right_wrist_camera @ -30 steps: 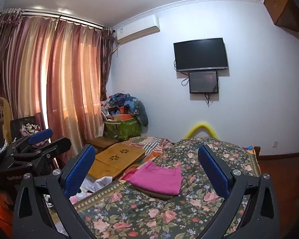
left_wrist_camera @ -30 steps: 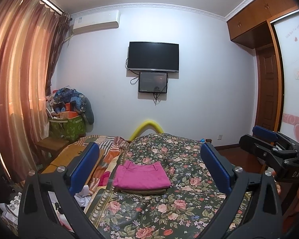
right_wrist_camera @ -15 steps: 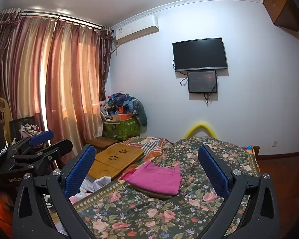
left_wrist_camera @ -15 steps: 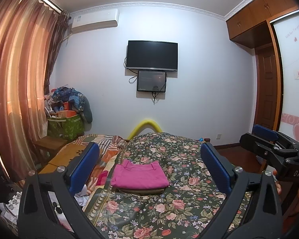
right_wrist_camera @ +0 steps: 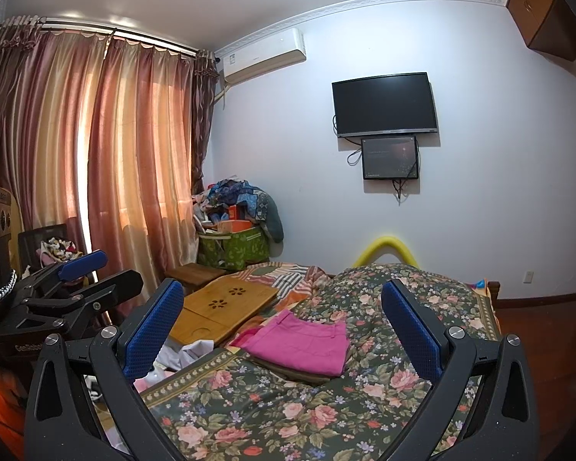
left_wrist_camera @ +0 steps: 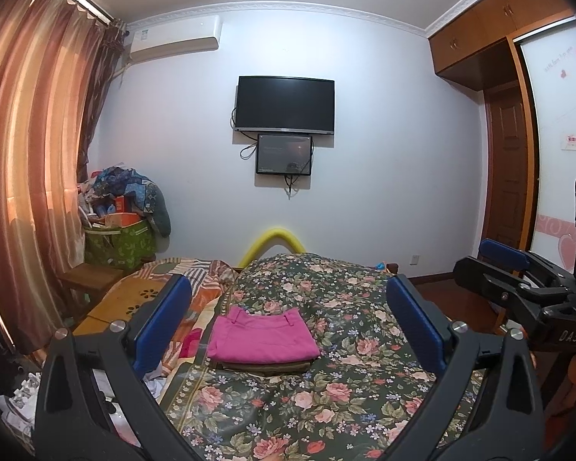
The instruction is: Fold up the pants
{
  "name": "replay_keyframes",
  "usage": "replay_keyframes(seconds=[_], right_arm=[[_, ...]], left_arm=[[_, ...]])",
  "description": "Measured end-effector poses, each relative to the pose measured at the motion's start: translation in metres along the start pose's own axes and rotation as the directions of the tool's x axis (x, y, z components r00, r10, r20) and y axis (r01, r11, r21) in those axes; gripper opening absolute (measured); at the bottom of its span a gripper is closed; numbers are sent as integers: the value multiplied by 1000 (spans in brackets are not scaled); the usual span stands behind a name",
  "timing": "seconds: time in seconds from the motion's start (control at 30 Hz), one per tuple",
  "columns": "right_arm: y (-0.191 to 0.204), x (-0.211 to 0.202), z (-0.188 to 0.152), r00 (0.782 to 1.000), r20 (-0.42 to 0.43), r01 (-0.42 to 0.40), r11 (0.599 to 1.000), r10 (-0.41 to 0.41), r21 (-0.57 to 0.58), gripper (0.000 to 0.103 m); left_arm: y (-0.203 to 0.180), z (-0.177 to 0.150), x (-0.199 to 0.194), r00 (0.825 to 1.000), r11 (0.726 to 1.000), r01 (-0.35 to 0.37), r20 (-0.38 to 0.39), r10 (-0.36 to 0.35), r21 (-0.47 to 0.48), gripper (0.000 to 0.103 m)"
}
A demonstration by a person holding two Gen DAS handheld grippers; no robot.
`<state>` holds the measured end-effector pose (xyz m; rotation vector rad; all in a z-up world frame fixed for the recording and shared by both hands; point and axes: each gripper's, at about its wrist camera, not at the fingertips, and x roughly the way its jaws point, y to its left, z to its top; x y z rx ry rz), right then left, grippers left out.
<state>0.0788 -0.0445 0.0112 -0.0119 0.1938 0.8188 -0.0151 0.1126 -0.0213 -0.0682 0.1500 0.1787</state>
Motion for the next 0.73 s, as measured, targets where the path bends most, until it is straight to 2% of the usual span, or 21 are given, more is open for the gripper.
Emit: replay_keyframes(seconds=[0.73], right_arm=[[0,2,-3,1000,-7,5,1000,-5,9,103]], left_arm=[[3,1,2,999,999,31,-20,-31,-13,103]])
